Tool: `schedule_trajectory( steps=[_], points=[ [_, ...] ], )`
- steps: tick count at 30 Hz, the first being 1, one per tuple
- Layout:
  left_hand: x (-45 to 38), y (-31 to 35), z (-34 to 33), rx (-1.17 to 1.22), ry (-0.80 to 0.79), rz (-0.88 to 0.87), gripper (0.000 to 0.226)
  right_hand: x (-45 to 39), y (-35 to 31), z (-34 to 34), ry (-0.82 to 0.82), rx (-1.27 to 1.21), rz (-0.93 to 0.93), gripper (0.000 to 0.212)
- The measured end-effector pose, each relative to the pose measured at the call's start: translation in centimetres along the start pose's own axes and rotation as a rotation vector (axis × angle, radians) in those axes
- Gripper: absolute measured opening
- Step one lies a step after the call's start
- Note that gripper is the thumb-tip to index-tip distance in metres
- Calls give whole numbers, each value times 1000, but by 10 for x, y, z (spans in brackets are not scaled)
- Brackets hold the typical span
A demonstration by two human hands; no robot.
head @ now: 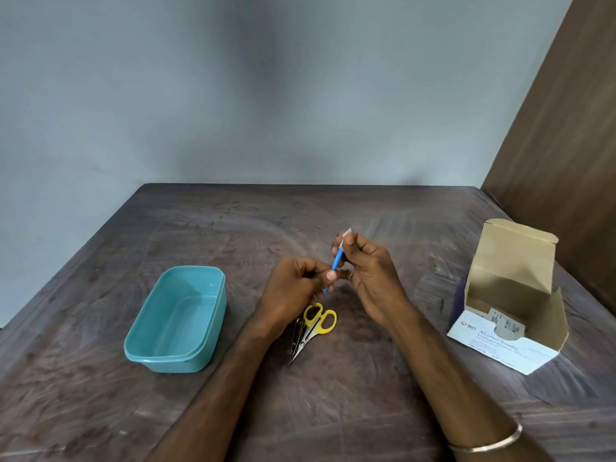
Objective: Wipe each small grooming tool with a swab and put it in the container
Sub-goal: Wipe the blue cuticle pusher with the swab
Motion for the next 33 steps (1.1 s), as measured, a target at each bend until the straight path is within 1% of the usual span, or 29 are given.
schedule_trajectory(
  steps=[3, 9, 12, 17, 25, 30, 33],
  points=[
    [0, -1, 1, -3, 23, -19, 16, -2, 3, 2, -13, -14, 6, 20],
    [4, 3, -2, 65, -9, -3, 23, 2, 7, 0, -71, -3, -29, 24],
    [5, 5, -1, 118, -52, 34, 24, 2, 6, -1, -95, -39, -32, 25],
    [4, 4, -2, 289, -157, 100, 25, 6, -3, -6, -126, -148, -62, 28],
    [4, 4, -3, 426, -255, 157, 21, 8, -7, -8, -165, -189, -76, 27],
    [3, 4, -1, 467, -232, 156, 14, 8, -9, -11, -172, -179, -59, 27],
    [2, 3, 1, 459, -187, 171, 13, 8, -6, -11, -179, -99, -43, 30]
  ],
)
Point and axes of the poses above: each hand's wrist, its own x-axis away from the middle knuckle, its own z-axis out of the back of the hand, y = z × x, the point moved 2 cm from there along -x, towards the middle knuckle, and after that the axes turned 13 degrees about z, right-handed, at the moved point
